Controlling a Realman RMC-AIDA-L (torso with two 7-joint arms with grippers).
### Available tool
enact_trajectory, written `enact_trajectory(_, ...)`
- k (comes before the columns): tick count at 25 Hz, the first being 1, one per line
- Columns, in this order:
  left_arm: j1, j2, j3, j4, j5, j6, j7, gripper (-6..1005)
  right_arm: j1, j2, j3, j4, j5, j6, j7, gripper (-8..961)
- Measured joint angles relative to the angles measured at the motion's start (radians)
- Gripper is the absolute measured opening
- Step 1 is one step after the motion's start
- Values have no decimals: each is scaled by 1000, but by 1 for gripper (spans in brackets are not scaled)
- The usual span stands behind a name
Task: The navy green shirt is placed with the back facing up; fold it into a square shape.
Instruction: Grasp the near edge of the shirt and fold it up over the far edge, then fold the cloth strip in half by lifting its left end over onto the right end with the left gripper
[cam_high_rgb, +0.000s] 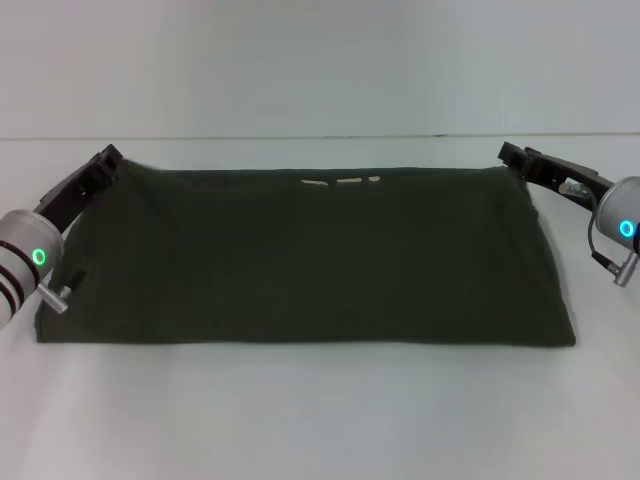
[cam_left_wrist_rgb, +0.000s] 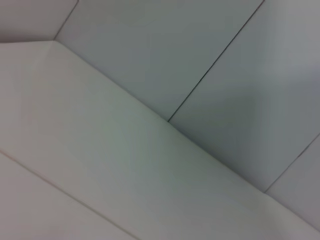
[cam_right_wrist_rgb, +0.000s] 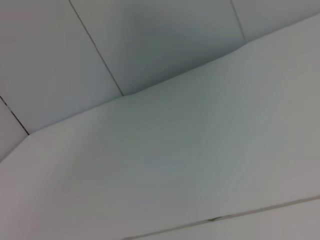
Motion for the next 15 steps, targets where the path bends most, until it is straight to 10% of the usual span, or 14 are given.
enact_trajectory(11, 22, 4, 13, -46, -125, 13, 119, 306, -35, -3, 9, -8, 40, -62, -5, 544)
enact_trajectory(15, 80, 31, 176, -17, -117, 113, -74, 591, -101, -10, -10, -55, 54, -267, -20, 710)
